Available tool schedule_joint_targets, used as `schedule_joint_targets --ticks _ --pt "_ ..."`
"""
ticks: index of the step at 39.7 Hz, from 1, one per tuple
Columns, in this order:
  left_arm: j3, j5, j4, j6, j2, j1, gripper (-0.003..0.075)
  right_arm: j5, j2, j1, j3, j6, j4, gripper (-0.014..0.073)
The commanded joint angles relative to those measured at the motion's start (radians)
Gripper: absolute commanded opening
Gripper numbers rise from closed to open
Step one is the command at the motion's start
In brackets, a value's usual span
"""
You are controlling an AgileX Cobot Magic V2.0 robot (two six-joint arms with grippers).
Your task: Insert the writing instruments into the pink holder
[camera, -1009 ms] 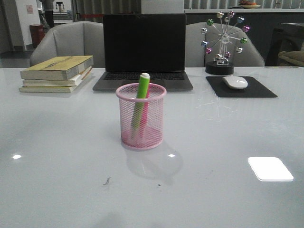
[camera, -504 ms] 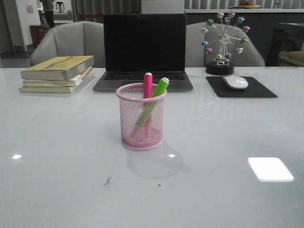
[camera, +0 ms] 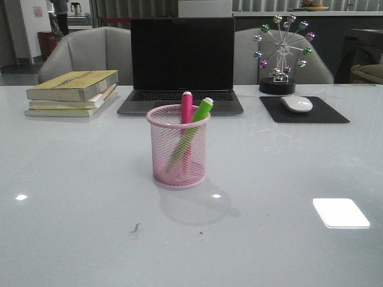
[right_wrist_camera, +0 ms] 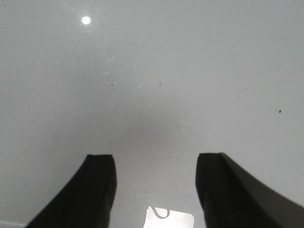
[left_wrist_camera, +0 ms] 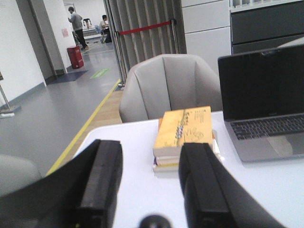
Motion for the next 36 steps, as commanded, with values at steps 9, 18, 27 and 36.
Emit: schedule_joint_targets --ticks 9,18,27,36 --pt "0.016 -0.063 -0.015 0.001 -0.062 0.003 0.035 -0.054 -0.022 -0.008 -0.027 0.0 -0.006 0.0486" --pt "0.016 -0.063 -0.015 0.001 -0.062 0.003 0.0349 -0.038 -0.031 -0.007 -0.028 0.0 -0.006 0.0333" --pt "0.016 -0.063 -0.015 0.001 -0.062 0.003 0.0349 -0.045 -0.134 -0.005 -0.028 0.0 -0.005 0.009" --pt "0.016 -0.063 -0.015 0.001 -0.062 0.003 0.0336 -0.069 -0.262 -0.005 -0.028 -0.001 -0.005 0.0057"
